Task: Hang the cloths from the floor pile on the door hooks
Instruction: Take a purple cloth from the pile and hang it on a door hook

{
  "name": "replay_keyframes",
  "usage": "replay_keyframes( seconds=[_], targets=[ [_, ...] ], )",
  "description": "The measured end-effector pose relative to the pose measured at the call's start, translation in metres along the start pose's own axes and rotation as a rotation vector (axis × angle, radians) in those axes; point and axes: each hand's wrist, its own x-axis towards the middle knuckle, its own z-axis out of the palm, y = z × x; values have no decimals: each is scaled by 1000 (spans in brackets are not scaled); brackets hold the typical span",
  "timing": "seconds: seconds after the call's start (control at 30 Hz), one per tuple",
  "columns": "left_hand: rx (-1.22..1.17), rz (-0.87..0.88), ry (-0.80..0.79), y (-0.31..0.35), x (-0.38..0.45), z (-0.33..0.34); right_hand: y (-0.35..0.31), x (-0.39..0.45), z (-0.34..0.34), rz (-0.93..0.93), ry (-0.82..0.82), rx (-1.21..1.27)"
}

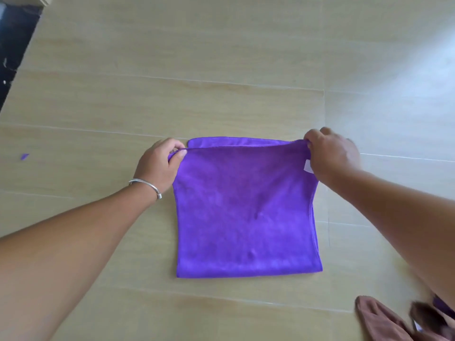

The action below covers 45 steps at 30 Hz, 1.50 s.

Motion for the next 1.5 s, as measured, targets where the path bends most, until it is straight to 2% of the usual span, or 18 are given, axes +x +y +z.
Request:
replay_keyframes(
  seconds=[0.17, 0.37, 0.5, 0.57, 0.63, 0.67, 0.8, 0.9, 1.1, 1.27, 1.37, 1.5],
  targets=[
    [88, 12, -80, -27, 50, 39, 22, 53, 30, -10, -22, 14],
    [302, 2, -77, -31, 80, 71, 22, 79, 63, 122, -56, 108],
    [294, -140, -25, -23, 76, 73, 9, 66, 74, 59, 90, 67],
    [356, 67, -29, -12, 64, 73, -3, 49, 79, -92, 125, 72],
    [387, 340, -117, -1, 38, 82, -14, 24, 91, -271, 106, 67],
    [390, 391, -177, 2, 21, 90, -17, 11, 99, -332, 94, 65],
    [539, 265, -432, -14, -41, 123, -16, -31, 131, -396, -120, -70],
    [649, 265, -429, -32, -46, 129, -10, -31, 140, -402, -196, -148],
    [737, 211, -480, -35, 5, 127, -15, 14, 133, -371, -236, -203],
    [822, 56, -625, -11, 82, 120, -38, 81, 112, -259, -349, -289],
    [800, 10, -576, -5, 90, 126, -48, 94, 109, -196, -368, -334],
    [664, 27, -417, -15, 61, 130, -46, 89, 109, -183, -356, -327]
  ],
)
